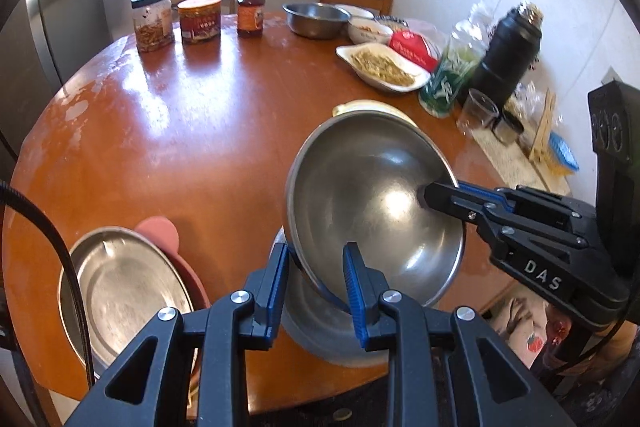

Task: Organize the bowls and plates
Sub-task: 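Carry the deep steel bowl over the wide steel bowl with the left tool, then lower the deep bowl into the wide bowl and open the left tool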

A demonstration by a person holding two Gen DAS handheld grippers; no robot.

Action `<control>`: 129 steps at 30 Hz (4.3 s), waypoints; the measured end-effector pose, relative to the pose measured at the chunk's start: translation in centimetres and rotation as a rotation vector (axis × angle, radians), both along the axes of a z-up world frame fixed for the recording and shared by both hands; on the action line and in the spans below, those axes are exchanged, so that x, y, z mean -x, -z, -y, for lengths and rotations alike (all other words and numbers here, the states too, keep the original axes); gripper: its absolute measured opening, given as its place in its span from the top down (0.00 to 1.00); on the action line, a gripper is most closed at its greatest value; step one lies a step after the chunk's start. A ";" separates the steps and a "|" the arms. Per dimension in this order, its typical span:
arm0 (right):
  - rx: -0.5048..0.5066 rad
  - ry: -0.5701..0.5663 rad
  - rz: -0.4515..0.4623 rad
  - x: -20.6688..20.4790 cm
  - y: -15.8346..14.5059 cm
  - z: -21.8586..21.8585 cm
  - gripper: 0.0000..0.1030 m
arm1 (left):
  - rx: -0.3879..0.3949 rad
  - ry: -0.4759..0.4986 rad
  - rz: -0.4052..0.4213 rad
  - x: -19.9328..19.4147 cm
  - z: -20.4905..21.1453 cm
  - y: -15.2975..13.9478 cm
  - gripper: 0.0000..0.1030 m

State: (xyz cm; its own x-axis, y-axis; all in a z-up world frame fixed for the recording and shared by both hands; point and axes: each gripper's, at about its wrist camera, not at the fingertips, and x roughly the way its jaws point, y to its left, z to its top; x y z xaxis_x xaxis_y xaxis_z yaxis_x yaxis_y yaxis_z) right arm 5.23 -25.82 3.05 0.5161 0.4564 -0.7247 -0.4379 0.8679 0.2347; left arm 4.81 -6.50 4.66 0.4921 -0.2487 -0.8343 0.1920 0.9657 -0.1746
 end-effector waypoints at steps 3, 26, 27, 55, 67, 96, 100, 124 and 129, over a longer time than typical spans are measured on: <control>-0.016 0.007 -0.020 0.7 0.5 0.5 0.91 | 0.000 0.011 -0.019 0.5 0.3 0.5 0.73; 0.026 0.046 -0.054 2.2 1.9 0.8 0.91 | -0.030 0.066 -0.075 1.4 1.6 2.8 0.73; 0.027 0.046 -0.056 2.2 2.0 0.8 0.91 | -0.029 0.067 -0.076 1.4 1.6 2.9 0.73; 0.070 0.026 -0.084 2.4 2.7 0.0 0.90 | -0.029 0.086 -0.139 0.9 1.7 4.1 0.73; 0.076 0.038 -0.100 2.0 3.3 -0.1 0.90 | -0.025 0.093 -0.166 0.3 1.9 4.8 0.73; 0.082 0.063 -0.110 1.3 3.9 -0.2 0.89 | -0.002 0.103 -0.164 0.4 1.7 4.7 0.71; 0.082 0.065 -0.111 1.2 4.0 -0.3 0.89 | 0.000 0.103 -0.156 0.5 1.7 4.4 0.70; 0.060 0.068 -0.112 1.4 3.7 -0.3 0.84 | 0.003 0.097 -0.121 1.4 0.8 3.2 0.55; 0.035 0.074 -0.105 1.7 3.3 0.2 0.82 | 0.009 0.082 -0.092 1.6 0.4 2.3 0.49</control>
State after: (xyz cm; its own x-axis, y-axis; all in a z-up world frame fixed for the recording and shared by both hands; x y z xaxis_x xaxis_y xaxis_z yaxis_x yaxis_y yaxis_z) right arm 3.57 -26.00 -0.23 0.4684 0.3933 -0.7912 -0.3467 0.9055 0.2448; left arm 3.22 -6.90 2.37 0.3914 -0.2925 -0.8725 0.2530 0.9458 -0.2036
